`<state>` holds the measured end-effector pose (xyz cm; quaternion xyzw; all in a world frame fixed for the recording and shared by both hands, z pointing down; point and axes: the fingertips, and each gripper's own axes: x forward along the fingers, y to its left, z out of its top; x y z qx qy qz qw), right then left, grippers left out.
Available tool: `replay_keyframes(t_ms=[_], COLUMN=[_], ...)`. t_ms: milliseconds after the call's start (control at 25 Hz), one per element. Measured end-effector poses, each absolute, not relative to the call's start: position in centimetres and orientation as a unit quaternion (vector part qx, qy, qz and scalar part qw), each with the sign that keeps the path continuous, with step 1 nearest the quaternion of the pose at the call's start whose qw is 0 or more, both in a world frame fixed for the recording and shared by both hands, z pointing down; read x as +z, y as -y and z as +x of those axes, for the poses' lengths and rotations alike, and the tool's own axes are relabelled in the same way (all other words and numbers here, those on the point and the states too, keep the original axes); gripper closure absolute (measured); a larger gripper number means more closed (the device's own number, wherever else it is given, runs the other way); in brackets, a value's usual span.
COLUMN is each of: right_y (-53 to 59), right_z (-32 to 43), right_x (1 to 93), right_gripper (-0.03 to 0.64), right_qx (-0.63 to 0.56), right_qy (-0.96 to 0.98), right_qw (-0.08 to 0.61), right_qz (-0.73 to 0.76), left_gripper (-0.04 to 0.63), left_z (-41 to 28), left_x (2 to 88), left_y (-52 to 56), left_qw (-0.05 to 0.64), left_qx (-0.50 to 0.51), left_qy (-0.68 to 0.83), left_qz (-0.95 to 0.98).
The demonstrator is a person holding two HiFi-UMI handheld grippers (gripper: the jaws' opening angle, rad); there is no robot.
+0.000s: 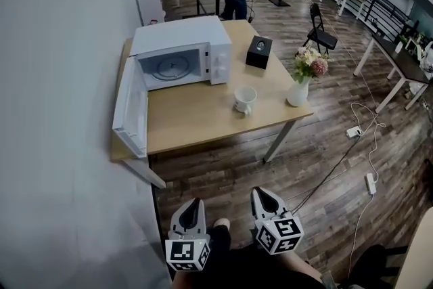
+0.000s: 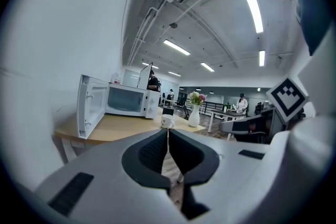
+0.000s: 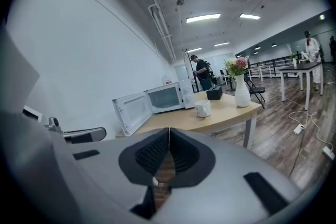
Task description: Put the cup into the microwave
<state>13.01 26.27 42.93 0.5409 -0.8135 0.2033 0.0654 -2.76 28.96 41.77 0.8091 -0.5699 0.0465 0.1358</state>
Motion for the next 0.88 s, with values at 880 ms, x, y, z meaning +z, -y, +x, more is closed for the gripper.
replay_keyframes(t_ms=[880], right_y=[-20.1], right_z=[11.6], right_x=[44.5], right_gripper=[0.623], right_qx=[0.220], right_qy=[0.794], right_qw=[0.061], right_qz=[0.563], left_gripper=[0.586], left_z=[-5.0], left_x=[42.6], left_y=[-21.5], left_qw=[0.135], left_qx=[0.046], left_qy=[0.555], left_qz=[0.819])
